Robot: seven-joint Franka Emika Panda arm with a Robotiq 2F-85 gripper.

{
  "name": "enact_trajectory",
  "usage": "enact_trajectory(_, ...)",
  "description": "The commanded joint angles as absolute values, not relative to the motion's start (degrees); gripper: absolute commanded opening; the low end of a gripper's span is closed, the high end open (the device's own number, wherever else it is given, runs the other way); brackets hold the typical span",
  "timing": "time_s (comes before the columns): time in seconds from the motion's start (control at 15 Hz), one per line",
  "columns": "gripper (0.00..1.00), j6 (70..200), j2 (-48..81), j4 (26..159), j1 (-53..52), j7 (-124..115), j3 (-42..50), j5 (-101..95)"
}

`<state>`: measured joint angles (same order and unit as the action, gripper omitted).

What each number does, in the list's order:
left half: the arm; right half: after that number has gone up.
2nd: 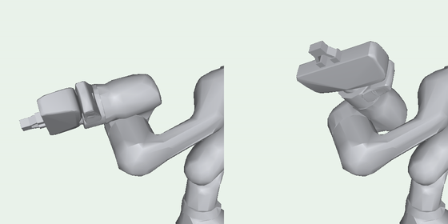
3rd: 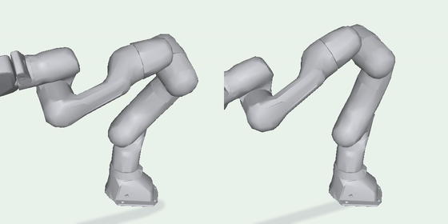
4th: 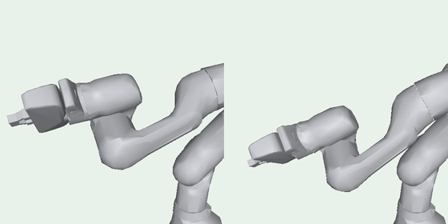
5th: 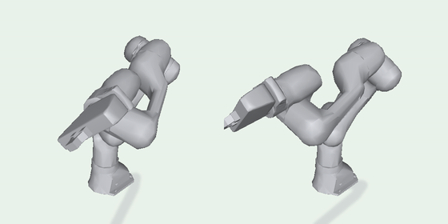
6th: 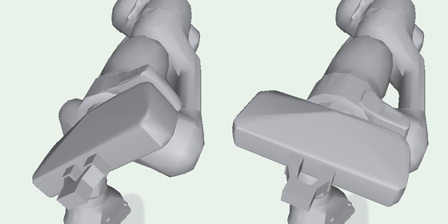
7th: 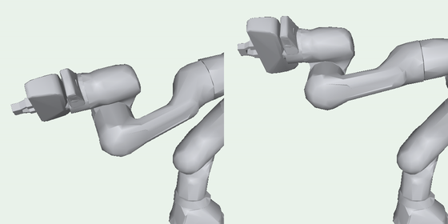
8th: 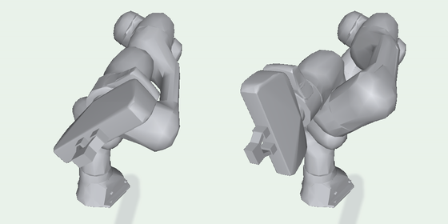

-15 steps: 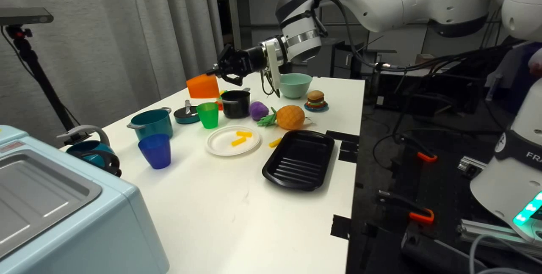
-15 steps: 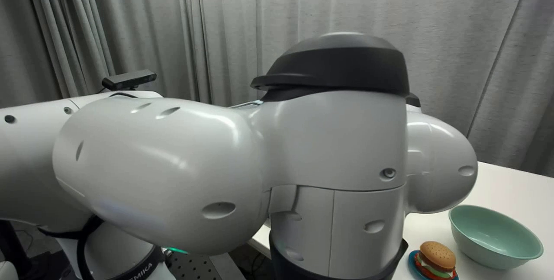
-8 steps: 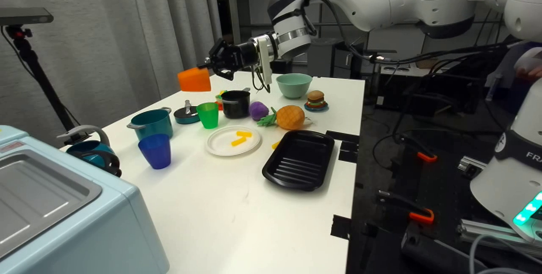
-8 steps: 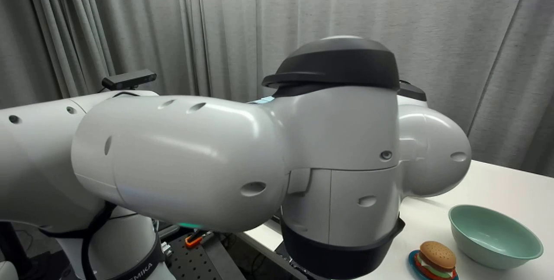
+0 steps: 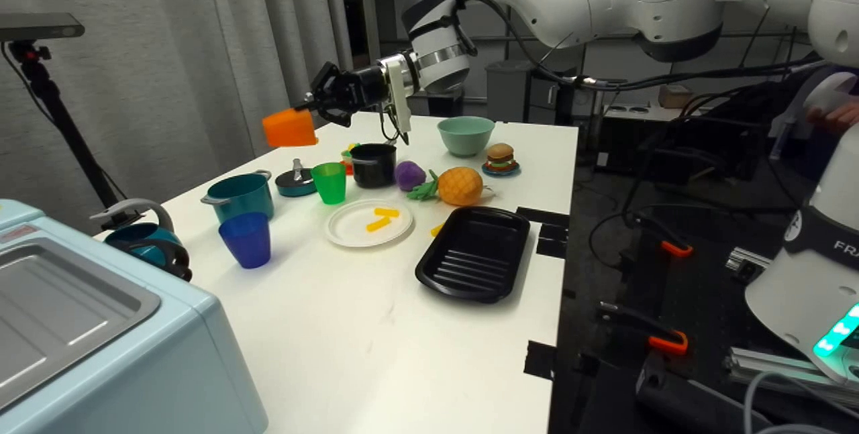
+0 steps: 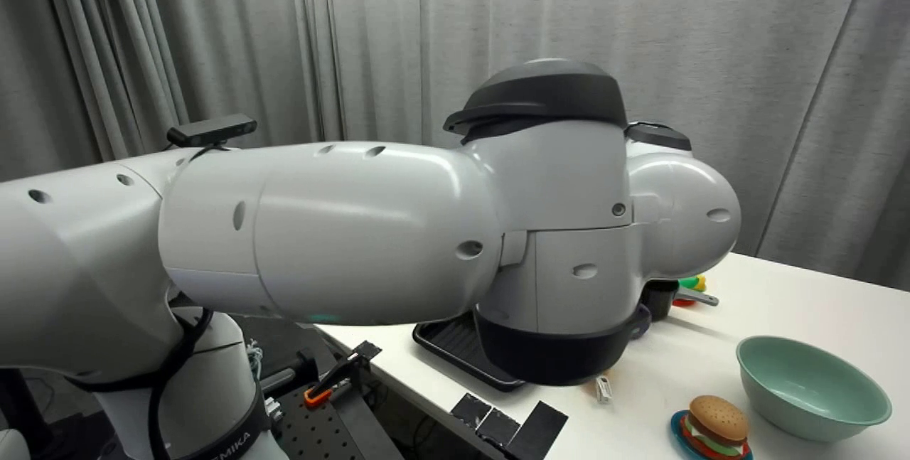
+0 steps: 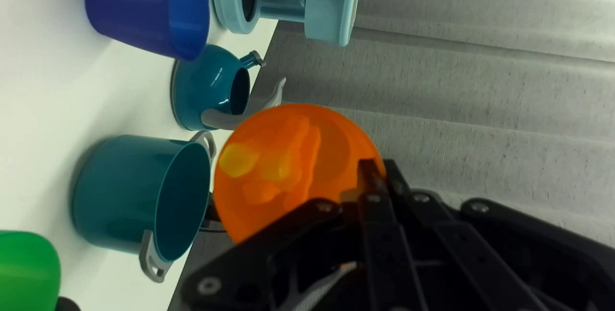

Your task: Pour the fries out of the orange cup and onto the white plate

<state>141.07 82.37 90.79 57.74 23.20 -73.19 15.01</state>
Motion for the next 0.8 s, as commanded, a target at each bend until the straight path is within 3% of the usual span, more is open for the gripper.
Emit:
enact_trajectory(0.0,0.01,138.73,80.69,82.57,49.83,22.08,-71.54,16.77)
enact_trajectory(0.33,0.01,138.24,79.73,76.78,43.95,21.25,-69.99,17.93)
enact_trajectory(0.73,0.01,138.86,78.29,79.72,44.89,20.79,-67.7,21.34)
